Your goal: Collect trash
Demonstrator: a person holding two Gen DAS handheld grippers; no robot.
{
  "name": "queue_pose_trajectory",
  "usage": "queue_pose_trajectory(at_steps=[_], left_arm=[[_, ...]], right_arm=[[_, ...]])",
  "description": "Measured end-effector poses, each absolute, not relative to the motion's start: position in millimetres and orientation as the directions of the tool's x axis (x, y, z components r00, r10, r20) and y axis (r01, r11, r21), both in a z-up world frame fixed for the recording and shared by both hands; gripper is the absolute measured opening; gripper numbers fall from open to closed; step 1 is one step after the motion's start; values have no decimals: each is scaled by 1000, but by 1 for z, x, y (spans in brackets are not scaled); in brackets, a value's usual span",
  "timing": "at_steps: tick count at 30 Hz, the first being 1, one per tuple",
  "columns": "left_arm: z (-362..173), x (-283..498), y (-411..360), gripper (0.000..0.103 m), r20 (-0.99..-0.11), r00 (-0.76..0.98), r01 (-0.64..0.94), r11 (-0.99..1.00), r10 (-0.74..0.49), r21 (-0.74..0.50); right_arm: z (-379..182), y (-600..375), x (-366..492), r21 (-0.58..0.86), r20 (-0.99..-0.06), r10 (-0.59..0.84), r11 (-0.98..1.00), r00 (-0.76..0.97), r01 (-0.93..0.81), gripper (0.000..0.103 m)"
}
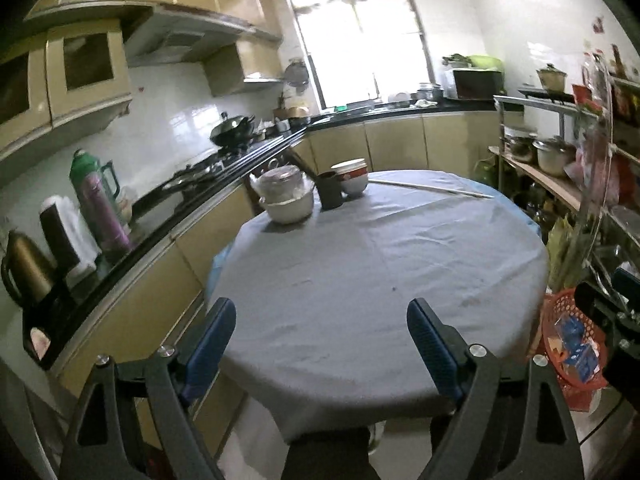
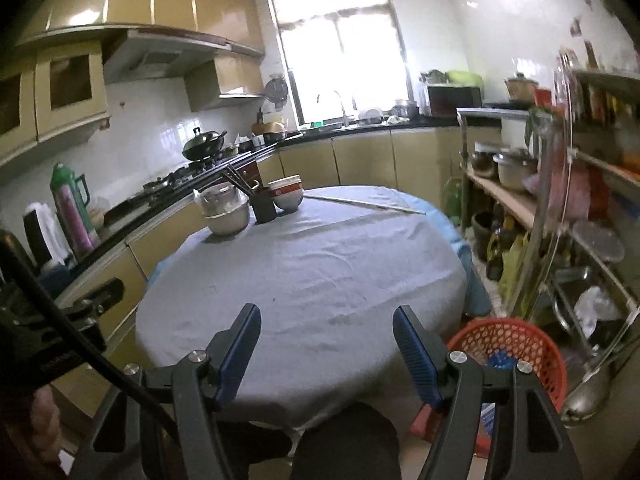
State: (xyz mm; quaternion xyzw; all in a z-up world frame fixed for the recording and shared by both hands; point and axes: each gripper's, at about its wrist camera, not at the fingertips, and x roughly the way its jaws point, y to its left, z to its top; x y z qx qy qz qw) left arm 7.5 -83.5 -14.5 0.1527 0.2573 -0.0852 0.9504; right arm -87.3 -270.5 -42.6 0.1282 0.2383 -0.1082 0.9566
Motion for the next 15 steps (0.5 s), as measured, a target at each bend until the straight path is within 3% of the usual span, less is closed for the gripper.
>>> queue_pose_trajectory(at_steps=[15], left_arm=[[-16,11,-39,88,-527,848,177,966,-53,188]], right_arm=[[-33,-231,-68,169,-522,-134,952,842,256,72]])
